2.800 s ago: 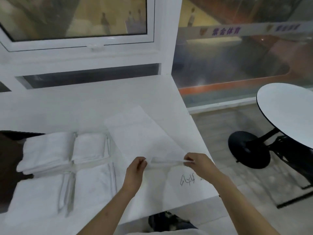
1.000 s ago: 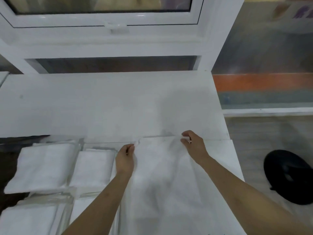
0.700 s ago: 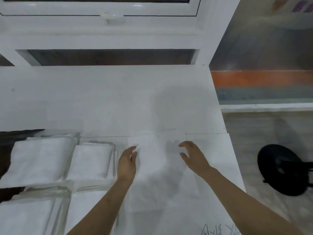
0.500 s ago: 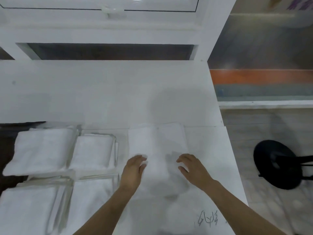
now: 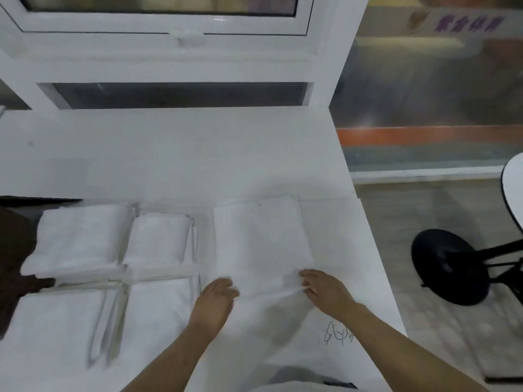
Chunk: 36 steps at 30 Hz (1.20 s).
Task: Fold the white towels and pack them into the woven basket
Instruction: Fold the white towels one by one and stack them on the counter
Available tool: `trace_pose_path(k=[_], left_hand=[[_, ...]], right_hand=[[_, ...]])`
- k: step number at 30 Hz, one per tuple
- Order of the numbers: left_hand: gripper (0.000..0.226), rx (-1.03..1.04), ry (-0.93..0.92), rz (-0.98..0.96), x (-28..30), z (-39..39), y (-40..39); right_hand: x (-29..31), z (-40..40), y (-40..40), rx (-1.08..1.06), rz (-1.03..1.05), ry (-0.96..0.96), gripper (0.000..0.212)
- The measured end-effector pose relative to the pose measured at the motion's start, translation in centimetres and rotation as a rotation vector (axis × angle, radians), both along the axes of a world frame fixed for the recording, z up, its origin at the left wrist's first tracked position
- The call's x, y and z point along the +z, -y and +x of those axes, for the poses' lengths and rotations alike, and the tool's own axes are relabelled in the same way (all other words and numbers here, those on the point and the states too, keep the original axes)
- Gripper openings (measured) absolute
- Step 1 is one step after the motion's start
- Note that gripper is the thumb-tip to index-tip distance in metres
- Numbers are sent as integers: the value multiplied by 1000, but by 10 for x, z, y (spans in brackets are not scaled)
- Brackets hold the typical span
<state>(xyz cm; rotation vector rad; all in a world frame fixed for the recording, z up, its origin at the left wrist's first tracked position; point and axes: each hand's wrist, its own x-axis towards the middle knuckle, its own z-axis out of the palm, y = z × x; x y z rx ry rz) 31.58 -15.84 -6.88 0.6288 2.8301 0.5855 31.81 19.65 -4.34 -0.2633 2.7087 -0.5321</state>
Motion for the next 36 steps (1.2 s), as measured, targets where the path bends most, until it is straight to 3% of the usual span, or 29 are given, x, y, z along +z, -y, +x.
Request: trace_pose_path(k=[3,6,10,21,26,36], left_hand=[[20,43,-27,34,16,-1,-2],[32,123,66,89,38,4,-5],[9,204,176,210,56,11,-11],[16,292,118,412,79,15,-18],[11,351,159,442,75,-10,-25],[20,325,134,374,46,-75,-16]], right_hand=[[22,4,-2,-119,-122,64,18],[45,14,-9,-214,-156,95,7],[62,30,-7,-410,-264,127,9],[91,43,-10,-574,-460,121,8],[84,24,-4,-572,-424,52,6],[52,-30,6,-467,-137,-41,7]])
